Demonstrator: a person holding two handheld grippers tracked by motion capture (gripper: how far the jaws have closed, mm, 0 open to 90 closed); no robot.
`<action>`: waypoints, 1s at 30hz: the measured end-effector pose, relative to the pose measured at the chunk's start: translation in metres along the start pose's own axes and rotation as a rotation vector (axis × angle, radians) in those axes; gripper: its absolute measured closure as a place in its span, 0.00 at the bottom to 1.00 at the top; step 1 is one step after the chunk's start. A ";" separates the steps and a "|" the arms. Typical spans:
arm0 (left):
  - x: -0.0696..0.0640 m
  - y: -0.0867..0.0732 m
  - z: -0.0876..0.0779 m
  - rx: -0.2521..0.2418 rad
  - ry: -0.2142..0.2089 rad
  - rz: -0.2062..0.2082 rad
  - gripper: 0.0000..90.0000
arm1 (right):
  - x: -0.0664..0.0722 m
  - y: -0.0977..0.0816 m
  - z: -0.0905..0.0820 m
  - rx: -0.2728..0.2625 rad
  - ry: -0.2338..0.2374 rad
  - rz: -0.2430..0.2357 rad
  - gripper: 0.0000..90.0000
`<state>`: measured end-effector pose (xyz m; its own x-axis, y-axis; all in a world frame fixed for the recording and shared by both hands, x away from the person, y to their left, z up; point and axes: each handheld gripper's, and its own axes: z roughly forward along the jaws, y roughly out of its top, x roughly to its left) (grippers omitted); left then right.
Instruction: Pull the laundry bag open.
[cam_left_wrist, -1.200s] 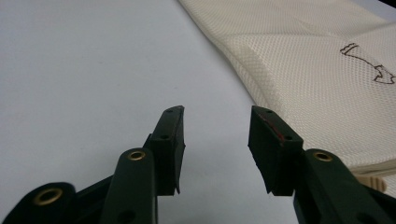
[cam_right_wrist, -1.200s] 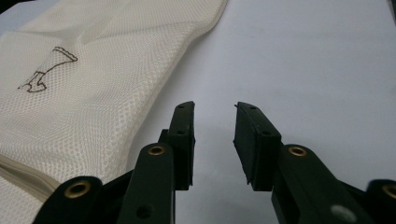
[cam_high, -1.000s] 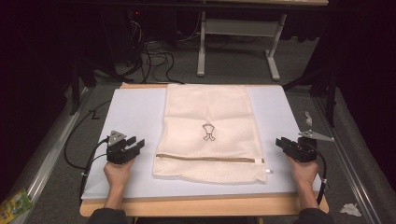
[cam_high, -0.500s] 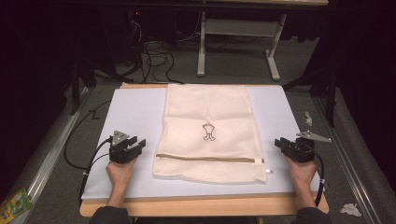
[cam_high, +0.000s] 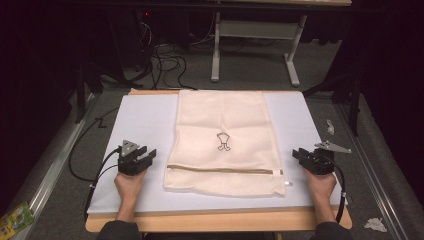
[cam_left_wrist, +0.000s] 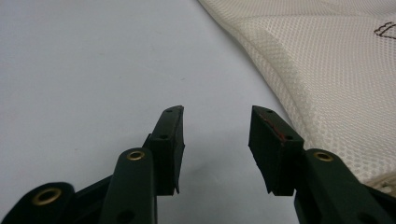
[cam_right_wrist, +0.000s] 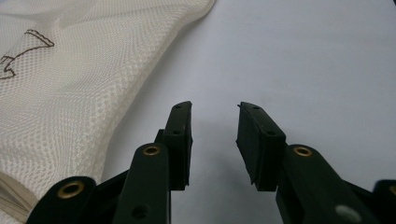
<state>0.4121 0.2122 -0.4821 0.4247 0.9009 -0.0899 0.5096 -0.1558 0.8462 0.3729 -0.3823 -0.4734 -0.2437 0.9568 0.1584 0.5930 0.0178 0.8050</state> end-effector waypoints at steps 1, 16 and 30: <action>0.000 0.000 0.000 0.000 0.000 0.000 0.62 | 0.000 0.000 0.000 -0.002 -0.002 0.001 0.74; 0.000 -0.001 0.003 0.032 0.014 -0.004 0.57 | 0.006 -0.004 0.001 -0.010 -0.073 -0.032 0.66; -0.004 -0.002 0.002 0.010 0.033 0.019 0.54 | 0.007 -0.005 0.000 -0.020 -0.092 -0.035 0.60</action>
<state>0.4108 0.2083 -0.4843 0.4091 0.9107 -0.0563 0.5090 -0.1766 0.8425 0.3682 -0.3758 -0.4765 -0.1918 0.9784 0.0770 0.5695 0.0471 0.8207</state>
